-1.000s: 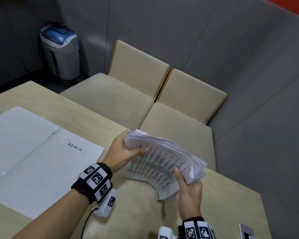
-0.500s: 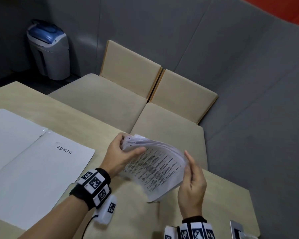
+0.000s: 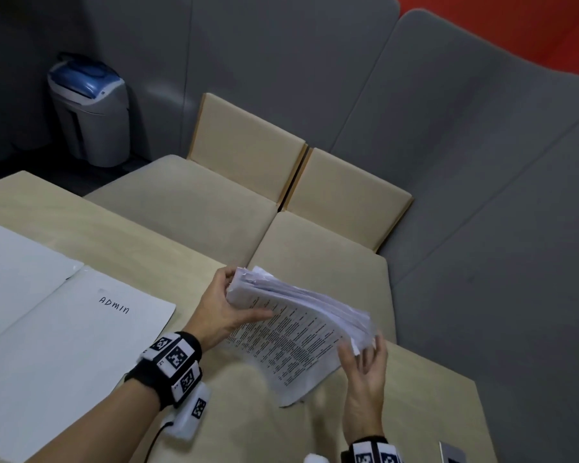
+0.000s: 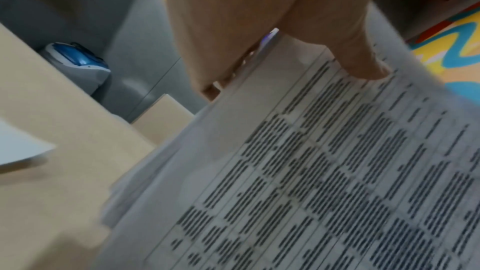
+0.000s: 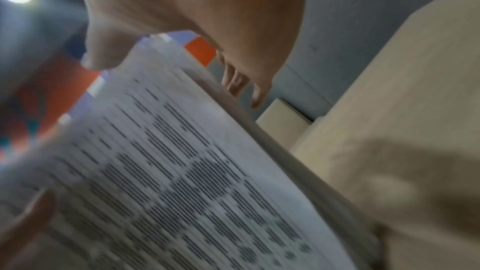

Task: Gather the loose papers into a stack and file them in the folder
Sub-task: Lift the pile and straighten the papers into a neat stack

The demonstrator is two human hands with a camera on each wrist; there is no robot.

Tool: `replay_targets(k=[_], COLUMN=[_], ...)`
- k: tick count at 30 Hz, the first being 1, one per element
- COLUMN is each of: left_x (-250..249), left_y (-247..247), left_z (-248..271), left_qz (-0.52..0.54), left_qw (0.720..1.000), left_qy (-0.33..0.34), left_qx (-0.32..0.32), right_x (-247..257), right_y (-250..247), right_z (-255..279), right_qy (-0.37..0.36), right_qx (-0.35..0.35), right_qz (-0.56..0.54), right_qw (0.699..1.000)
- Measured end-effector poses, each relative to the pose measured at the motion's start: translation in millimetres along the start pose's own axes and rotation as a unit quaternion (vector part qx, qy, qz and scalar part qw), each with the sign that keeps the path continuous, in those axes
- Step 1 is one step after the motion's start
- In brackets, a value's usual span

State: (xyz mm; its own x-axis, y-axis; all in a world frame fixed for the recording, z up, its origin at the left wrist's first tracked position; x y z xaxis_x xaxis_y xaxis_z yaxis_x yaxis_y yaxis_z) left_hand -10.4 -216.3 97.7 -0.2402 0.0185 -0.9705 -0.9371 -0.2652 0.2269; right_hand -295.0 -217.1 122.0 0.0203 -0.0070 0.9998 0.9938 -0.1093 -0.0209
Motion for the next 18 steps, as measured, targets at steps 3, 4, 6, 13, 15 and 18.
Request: replay_targets(k=[3,4,6,13,15,18], left_x=[20,23,23,25,44,68], left_y=[7,9,6,-2,-3,-7], left_z=[0,1,6,17,17,17], left_qz=[-0.021,-0.019,0.001,-0.001,-0.032,-0.141], left_qw=[0.999,1.0,0.999,0.998,0.998,0.988], left_qy=[-0.021,-0.017,-0.005,0.002,-0.027,-0.046], left_qx=[0.031,0.019,-0.042,-0.066,-0.053,-0.047], right_x=[-27,-33,-35,-40,-61,-77], right_y=[16,22,29,25,26,33], right_z=[3,4,4,1,3,11], right_qy=[0.046,0.058,0.066,0.059,0.078,0.091], right_qx=[0.009,0.008,-0.011,0.005,0.03,0.072], right_qz=[-0.008,-0.009,-0.002,0.057,0.135,0.205], right_qw=[0.999,0.998,0.998,0.997,0.987,0.972])
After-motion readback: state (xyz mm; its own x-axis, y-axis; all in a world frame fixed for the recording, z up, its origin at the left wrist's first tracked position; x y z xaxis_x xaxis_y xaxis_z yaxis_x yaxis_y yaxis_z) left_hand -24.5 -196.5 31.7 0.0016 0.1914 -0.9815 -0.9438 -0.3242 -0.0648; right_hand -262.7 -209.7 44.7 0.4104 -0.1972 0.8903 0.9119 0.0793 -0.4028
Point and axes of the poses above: each hand's wrist, its own z-axis away from the middle knuckle, its own y-axis out of the palm, x = y × z, the point moved 10 cm from there along -z, towards the middle knuckle, and after that the axes turned 6 degrees about z, right-handed, at the moved point
